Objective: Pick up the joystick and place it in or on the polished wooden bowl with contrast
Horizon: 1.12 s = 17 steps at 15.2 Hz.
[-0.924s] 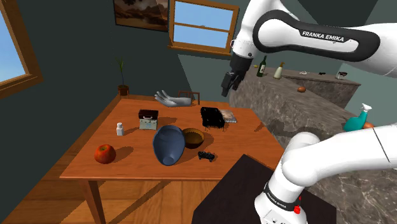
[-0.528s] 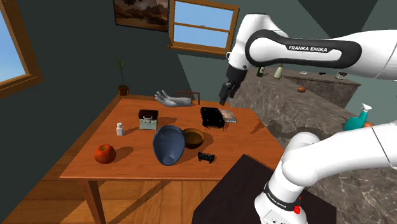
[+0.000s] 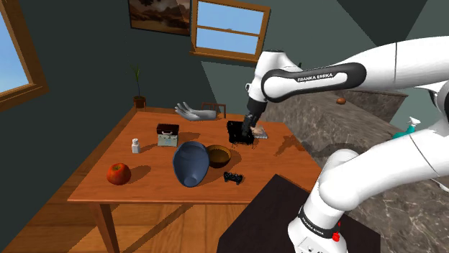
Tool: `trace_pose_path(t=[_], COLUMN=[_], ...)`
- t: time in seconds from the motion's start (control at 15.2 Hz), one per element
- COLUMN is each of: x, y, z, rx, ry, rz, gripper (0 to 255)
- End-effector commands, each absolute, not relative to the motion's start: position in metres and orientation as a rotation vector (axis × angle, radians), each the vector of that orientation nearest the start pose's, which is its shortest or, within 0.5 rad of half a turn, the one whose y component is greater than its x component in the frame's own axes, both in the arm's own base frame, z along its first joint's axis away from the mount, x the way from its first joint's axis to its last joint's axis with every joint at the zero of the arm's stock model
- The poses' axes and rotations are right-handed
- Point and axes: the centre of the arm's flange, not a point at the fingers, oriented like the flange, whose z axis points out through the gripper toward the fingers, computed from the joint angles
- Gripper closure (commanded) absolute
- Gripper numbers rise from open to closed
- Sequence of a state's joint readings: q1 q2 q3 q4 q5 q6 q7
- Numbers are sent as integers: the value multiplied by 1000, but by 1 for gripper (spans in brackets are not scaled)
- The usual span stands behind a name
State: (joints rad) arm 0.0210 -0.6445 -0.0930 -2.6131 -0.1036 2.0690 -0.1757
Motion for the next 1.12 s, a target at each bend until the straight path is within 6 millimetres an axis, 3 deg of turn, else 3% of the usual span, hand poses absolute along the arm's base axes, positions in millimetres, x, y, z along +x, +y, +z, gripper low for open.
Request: trace_pose_path(t=[0.0, 1.06], x=[364, 416], y=[-39, -88], z=[441, 239], rx=[-3170, -3107], ry=[-295, -540], rz=[-139, -11], gripper=[0, 0])
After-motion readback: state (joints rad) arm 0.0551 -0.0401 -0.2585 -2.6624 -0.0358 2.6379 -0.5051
